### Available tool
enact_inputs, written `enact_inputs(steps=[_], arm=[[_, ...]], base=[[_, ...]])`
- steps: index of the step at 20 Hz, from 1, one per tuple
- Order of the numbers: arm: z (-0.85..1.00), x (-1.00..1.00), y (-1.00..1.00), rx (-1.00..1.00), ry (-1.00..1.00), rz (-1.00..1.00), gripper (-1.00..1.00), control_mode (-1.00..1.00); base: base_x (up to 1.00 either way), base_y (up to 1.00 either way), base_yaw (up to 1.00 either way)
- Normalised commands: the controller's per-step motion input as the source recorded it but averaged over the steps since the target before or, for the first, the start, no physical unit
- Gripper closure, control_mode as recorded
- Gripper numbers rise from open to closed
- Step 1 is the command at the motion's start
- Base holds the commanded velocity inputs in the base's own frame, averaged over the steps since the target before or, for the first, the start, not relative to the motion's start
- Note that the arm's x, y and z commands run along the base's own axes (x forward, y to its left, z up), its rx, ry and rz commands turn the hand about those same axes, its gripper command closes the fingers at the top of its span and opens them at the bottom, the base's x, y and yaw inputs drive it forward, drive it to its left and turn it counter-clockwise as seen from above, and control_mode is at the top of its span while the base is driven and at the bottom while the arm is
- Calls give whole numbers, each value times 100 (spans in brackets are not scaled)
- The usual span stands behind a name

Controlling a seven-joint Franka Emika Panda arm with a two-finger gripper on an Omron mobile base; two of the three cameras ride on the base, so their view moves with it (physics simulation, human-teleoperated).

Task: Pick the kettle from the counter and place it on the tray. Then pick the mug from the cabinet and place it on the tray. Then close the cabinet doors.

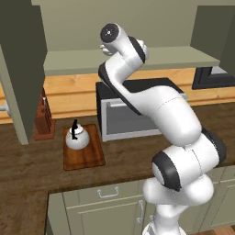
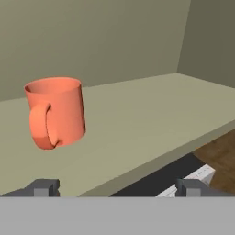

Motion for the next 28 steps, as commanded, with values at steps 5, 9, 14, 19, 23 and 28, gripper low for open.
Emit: enact_inputs(steps=[5,9,14,19,23,28], arm=[[-4,38,1,0,0,-1,-100,-100],[-1,26,5,0,0,-5,-100,-100],[-2,21,17,0,0,-7,-100,-100],[-4,18,13,0,0,-7,-100,-100],[-2,22,2,0,0,-4,-100,-100],[-2,25,-6,0,0,0,-100,-100]], base=[[0,0,0],[0,0,0],[0,0,0],[0,0,0],[0,0,0],[0,0,0]])
